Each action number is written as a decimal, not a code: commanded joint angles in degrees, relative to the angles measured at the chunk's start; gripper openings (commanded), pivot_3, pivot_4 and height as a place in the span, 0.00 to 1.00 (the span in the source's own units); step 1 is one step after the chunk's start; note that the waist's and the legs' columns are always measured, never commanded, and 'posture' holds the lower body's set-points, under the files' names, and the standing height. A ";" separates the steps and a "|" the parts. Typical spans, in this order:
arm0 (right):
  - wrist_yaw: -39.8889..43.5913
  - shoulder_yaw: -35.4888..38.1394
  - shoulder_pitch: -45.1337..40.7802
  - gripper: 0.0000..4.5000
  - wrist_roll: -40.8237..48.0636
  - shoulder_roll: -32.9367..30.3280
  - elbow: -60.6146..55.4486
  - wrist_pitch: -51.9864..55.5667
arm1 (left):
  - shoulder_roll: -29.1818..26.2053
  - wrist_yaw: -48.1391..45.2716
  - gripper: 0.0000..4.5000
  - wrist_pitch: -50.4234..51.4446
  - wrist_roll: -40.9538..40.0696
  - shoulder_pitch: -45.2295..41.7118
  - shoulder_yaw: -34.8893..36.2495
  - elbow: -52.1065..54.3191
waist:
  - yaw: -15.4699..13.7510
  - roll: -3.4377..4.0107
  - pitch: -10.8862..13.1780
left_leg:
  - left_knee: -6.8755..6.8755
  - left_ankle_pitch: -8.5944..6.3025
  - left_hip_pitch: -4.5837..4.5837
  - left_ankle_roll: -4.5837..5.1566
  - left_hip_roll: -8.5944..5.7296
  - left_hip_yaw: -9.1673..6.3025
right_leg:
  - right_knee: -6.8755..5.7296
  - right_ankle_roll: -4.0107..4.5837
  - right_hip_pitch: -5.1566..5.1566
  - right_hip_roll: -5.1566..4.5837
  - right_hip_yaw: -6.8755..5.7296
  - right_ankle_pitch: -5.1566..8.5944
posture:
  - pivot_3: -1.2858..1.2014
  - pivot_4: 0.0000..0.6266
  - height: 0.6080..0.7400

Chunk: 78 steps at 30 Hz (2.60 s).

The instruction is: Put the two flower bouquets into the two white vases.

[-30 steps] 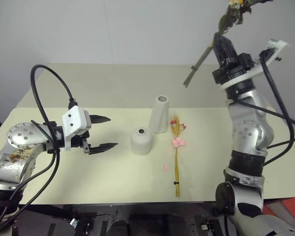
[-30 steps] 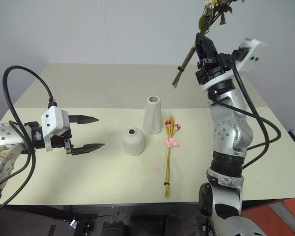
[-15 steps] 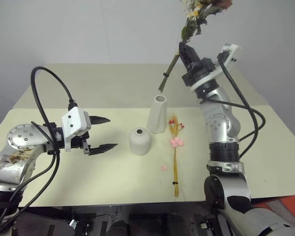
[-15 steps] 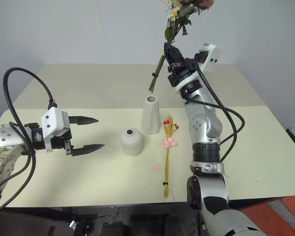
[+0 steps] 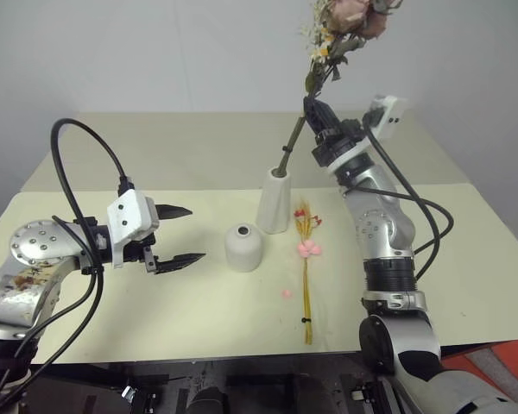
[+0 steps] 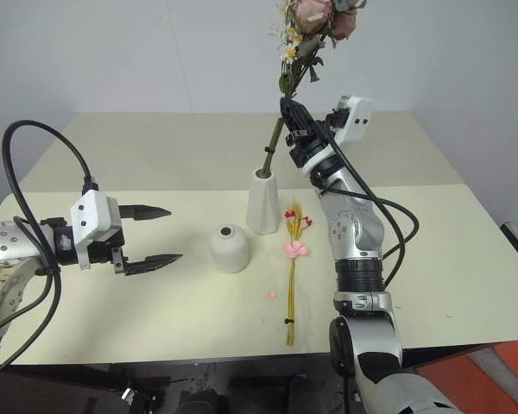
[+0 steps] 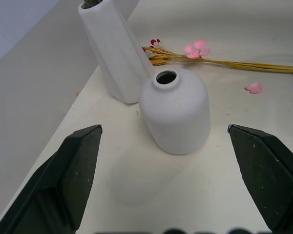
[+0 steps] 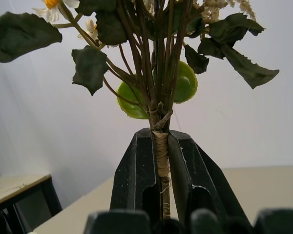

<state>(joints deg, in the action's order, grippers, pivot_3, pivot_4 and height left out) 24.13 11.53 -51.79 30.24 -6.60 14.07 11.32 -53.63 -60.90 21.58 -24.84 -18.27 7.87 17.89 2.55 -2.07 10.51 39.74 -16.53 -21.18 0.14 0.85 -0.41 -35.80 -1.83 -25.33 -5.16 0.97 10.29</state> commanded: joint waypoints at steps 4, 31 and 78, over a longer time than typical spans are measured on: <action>1.04 -0.34 -0.10 0.04 -1.54 -0.54 -1.72 -2.13 | -0.51 0.09 1.00 -0.50 -0.33 -0.95 1.27 1.11 | 0.00 0.01 0.01 | 0.00 0.00 0.00 0.00 0.00 0.00 | 0.00 0.00 0.00 0.00 0.00 0.00 | 0.52 0.24 1.00; 3.73 -4.20 2.29 0.04 -7.15 0.37 0.48 -3.75 | -0.04 1.41 1.00 0.51 -3.27 -0.28 4.20 1.79 | 0.03 0.02 0.01 | 0.00 0.00 0.00 0.00 0.00 -0.01 | 0.01 0.00 0.00 0.00 0.00 0.00 | 0.52 0.24 1.00; -20.33 -2.81 18.25 0.98 26.28 -24.51 -46.90 81.18 | -3.97 -2.41 1.00 -1.40 -2.32 7.30 9.22 1.35 | -0.52 0.06 0.04 | -0.02 -0.02 -0.12 0.03 0.02 -0.10 | 0.69 0.06 0.10 0.02 -0.07 0.05 | 0.52 0.24 1.00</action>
<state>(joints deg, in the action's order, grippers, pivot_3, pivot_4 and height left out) 6.97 9.03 -34.01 52.51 -30.80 -32.48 92.04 -57.55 -63.87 20.94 -27.06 -10.65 16.65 17.26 2.03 -2.00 10.56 39.73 -16.55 -21.31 0.18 0.86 -0.50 -35.08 -1.79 -25.23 -5.15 0.90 10.33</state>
